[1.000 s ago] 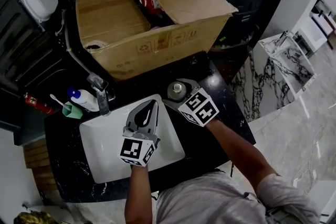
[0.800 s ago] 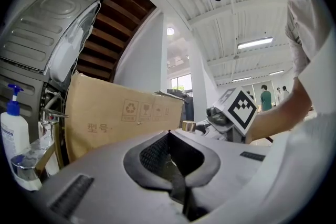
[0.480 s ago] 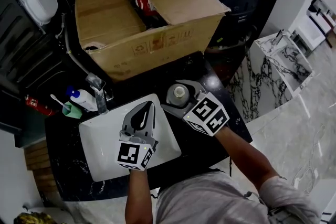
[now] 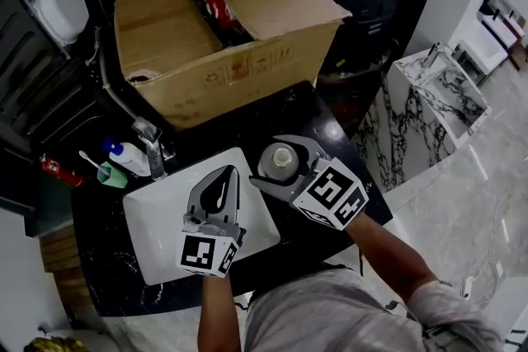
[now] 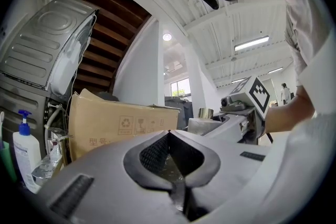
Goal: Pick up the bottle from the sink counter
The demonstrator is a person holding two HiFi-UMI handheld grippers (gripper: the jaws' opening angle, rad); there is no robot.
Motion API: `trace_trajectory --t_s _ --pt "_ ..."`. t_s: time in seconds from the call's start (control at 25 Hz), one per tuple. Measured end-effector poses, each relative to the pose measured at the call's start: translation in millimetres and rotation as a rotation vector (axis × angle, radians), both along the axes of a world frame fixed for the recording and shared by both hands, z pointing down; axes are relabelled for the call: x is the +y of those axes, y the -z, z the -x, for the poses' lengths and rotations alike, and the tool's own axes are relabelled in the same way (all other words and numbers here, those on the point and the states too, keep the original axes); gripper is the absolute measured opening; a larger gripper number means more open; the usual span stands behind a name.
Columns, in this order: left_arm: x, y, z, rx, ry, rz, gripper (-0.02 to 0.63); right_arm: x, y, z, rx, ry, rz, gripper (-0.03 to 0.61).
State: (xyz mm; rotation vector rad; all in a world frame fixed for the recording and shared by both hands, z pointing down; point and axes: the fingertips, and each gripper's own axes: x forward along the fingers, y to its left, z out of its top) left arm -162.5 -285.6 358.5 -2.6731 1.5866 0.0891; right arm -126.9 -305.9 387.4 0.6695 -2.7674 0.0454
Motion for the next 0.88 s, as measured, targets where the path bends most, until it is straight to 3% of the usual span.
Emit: trace_trajectory --t_s 0.88 --pt "11 8 -11 -0.003 -0.015 -0.022 0.002 20 6 -19 -0.001 -0.016 -0.028 0.337"
